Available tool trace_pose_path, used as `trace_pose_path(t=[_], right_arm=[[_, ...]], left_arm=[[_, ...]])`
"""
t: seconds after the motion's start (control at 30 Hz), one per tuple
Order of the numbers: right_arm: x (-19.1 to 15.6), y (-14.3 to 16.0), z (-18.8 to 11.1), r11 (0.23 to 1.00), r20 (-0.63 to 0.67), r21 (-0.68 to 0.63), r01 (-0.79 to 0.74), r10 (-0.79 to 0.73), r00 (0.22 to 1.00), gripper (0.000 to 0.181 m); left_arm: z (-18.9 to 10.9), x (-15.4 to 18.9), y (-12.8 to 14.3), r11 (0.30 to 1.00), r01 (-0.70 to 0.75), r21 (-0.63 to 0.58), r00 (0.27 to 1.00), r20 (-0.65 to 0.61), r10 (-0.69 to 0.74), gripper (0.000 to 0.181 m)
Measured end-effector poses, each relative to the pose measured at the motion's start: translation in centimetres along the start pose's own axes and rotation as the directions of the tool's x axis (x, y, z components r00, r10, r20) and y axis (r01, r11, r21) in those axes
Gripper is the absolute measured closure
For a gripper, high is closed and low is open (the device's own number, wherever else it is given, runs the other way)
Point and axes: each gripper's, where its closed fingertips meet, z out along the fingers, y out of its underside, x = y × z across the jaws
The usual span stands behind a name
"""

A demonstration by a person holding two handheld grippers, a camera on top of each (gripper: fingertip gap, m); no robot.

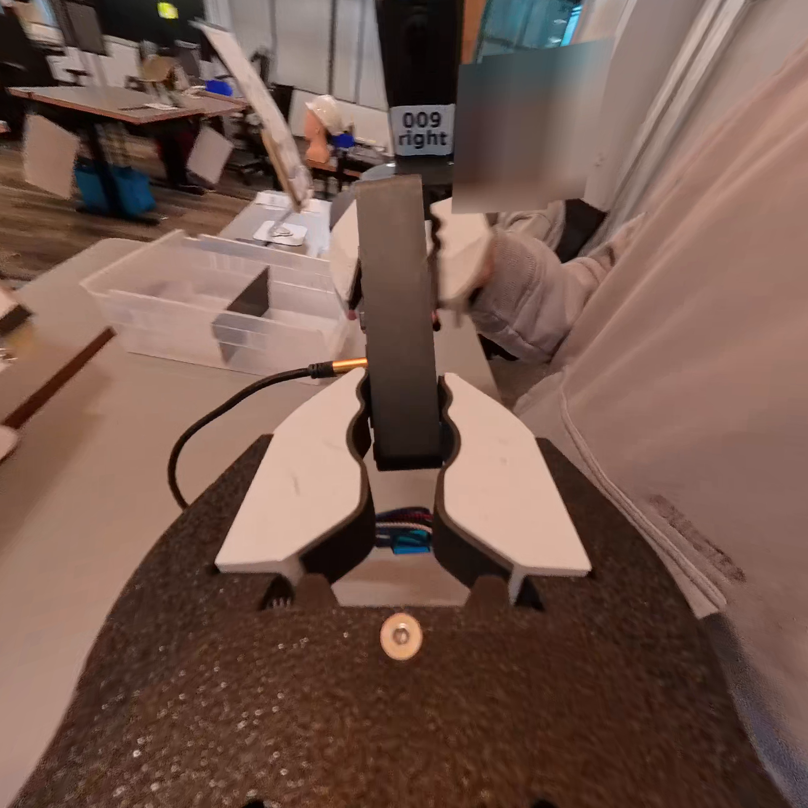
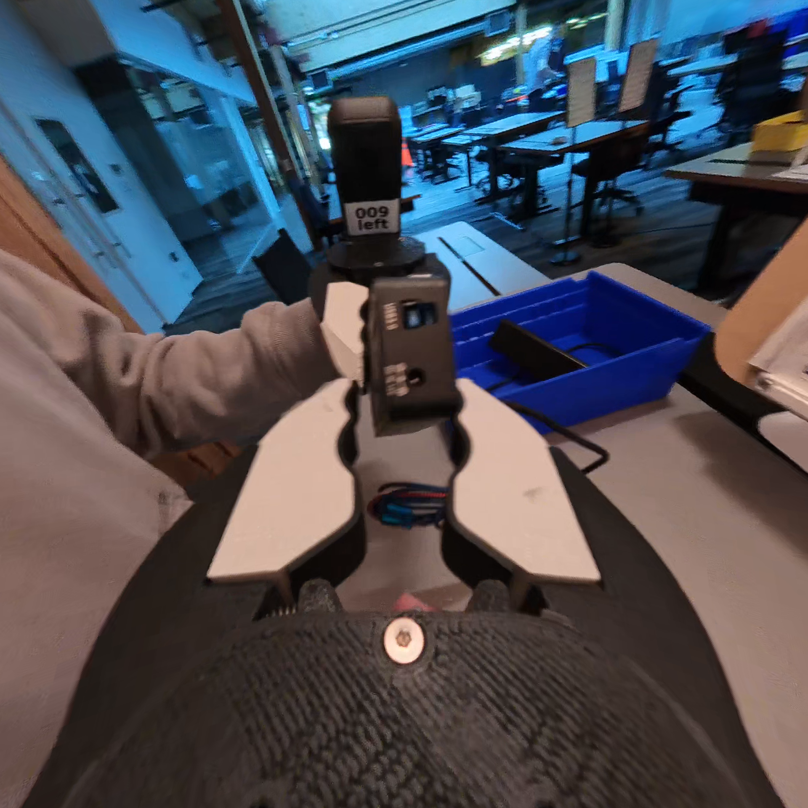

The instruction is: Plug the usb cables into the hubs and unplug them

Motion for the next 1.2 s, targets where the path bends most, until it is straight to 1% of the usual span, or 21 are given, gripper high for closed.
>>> trace_pose_path(t=[0.03,0.1,0.17,0.27,0.33,0.37,0.4,0.5,0.57,0.63,0.7,0.77,0.8,0.83,0.87,0.9,1.0,1.03,1.1,1.13,1.2], right_arm=[[0.1,0.6,-0.1,1.000,-0.015,0.005,0.014,-0.014,1.000,0.151],[0.0,1.3,-0.5,0.999,-0.020,0.004,0.035,-0.034,0.999,0.152],[-0.2,1.6,-0.9,0.997,-0.047,0.008,0.073,-0.073,0.996,0.154],[1.2,1.3,-1.6,0.999,-0.175,0.024,0.043,-0.038,0.984,0.154],[2.7,0.6,-2.3,0.995,-0.267,0.091,-0.052,0.074,0.961,0.154],[3.7,0.4,-2.6,0.985,-0.316,0.142,-0.097,0.138,0.939,0.153],[4.2,0.3,-2.8,0.976,-0.338,0.183,-0.116,0.173,0.925,0.154],[5.2,1.4,-2.6,0.987,-0.446,0.131,-0.088,0.138,0.884,0.154],[4.9,2.4,-1.7,0.993,-0.472,0.054,-0.100,0.114,0.874,0.153],[4.9,3.0,-1.2,0.999,-0.535,-0.012,-0.049,0.034,0.844,0.154],[4.9,3.6,-0.9,0.996,-0.563,-0.082,-0.036,-0.017,0.826,0.154],[4.8,3.9,-0.6,0.991,-0.556,-0.129,-0.013,-0.062,0.829,0.152],[4.4,4.1,-0.3,0.988,-0.519,-0.156,0.005,-0.087,0.850,0.146],[4.0,4.3,0.1,0.982,-0.467,-0.190,0.025,-0.113,0.877,0.134],[3.4,4.5,0.3,0.973,-0.412,-0.225,0.048,-0.139,0.900,0.124],[3.0,4.6,0.2,0.962,-0.364,-0.259,0.081,-0.175,0.915,0.120],[3.1,4.4,-1.1,0.915,-0.302,-0.346,0.208,-0.319,0.898,0.101],[3.2,4.6,-1.5,0.904,-0.267,-0.366,0.221,-0.330,0.906,0.096],[3.1,5.1,-1.7,0.908,-0.186,-0.383,0.173,-0.259,0.948,0.085],[3.1,5.0,-1.6,0.922,-0.167,-0.364,0.135,-0.207,0.964,0.085],[1.5,5.5,-0.7,0.934,-0.024,-0.348,0.079,-0.093,0.995,0.091]], left_arm=[[0.4,0.1,0.6,1.000,0.001,0.014,1.000,-0.018,-0.001,0.154],[1.2,0.1,1.5,0.999,-0.020,0.029,0.999,-0.034,0.021,0.155],[2.0,-0.4,2.1,0.996,-0.088,0.016,0.996,0.003,0.088,0.154],[3.0,-2.3,1.6,0.988,-0.157,-0.010,0.971,0.181,0.156,0.146],[3.6,-3.4,0.9,0.960,-0.274,-0.061,0.894,0.351,0.278,0.134],[4.0,-4.0,1.1,0.946,-0.300,-0.122,0.849,0.419,0.323,0.126],[4.4,-4.5,1.7,0.941,-0.283,-0.186,0.818,0.466,0.338,0.123],[5.5,-5.6,3.4,0.957,-0.103,-0.273,0.778,0.577,0.249,0.110],[5.6,-6.3,4.2,0.952,-0.051,-0.302,0.724,0.645,0.243,0.114],[5.5,-6.8,4.6,0.951,-0.023,-0.307,0.679,0.693,0.241,0.118],[5.4,-7.3,5.1,0.957,0.010,-0.290,0.661,0.720,0.211,0.120],[5.7,-7.6,5.6,0.972,0.028,-0.234,0.702,0.697,0.148,0.122],[5.9,-7.6,5.7,0.981,0.026,-0.191,0.736,0.667,0.110,0.122],[6.1,-7.4,5.8,0.990,0.037,-0.136,0.777,0.627,0.057,0.122],[6.3,-7.2,5.8,0.995,0.052,-0.082,0.812,0.584,0.006,0.122],[6.5,-7.0,5.9,0.998,0.054,-0.035,0.841,0.541,-0.026,0.123],[6.8,-5.5,6.1,0.994,0.070,0.082,0.924,0.371,-0.096,0.123],[6.9,-4.8,6.0,0.992,0.061,0.109,0.946,0.309,-0.092,0.123],[7.2,-3.5,6.4,0.995,0.031,0.096,0.977,0.209,-0.050,0.123],[7.4,-2.9,6.5,0.996,0.003,0.084,0.984,0.175,-0.018,0.123],[7.9,-1.9,6.4,0.997,-0.041,0.067,0.994,0.105,0.034,0.123]])
